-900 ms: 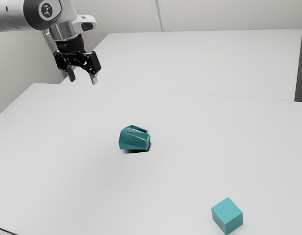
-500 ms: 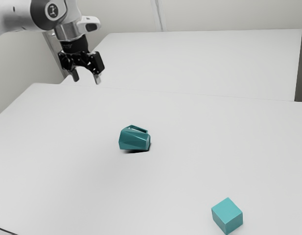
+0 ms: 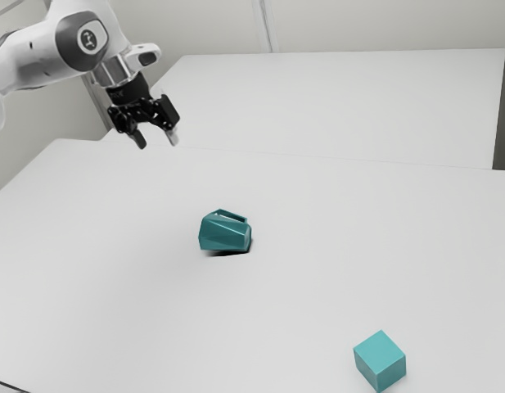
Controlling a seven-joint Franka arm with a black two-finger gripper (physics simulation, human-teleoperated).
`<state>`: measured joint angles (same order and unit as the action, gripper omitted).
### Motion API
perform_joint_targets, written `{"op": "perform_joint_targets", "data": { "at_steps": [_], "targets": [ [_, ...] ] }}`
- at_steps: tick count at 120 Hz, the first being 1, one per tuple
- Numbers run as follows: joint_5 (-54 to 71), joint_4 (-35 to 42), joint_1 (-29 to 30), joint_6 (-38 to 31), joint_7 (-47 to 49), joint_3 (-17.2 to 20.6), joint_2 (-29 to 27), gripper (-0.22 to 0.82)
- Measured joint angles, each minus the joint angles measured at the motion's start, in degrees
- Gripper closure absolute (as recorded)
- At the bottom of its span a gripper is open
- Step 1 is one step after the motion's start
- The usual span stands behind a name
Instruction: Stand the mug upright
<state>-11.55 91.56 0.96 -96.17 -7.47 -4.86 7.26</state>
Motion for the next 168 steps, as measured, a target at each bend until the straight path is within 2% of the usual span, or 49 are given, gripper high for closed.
{"op": "perform_joint_targets", "data": {
  "at_steps": [26,59,98,139,168],
  "targets": [
    [-10.62,8.07,0.78,-8.18,-5.33,-1.97,0.47,0.02],
    [-25.05,19.63,2.19,-17.73,-13.58,-2.61,0.17,0.02],
    [-43.38,28.58,2.94,-24.98,-26.31,-3.48,0.39,0.02],
    [-52.72,29.75,3.57,-27.38,-38.39,-3.49,3.90,0.02],
    [-54.33,30.33,3.87,-27.01,-42.04,-3.49,5.58,0.02]
  ]
}}
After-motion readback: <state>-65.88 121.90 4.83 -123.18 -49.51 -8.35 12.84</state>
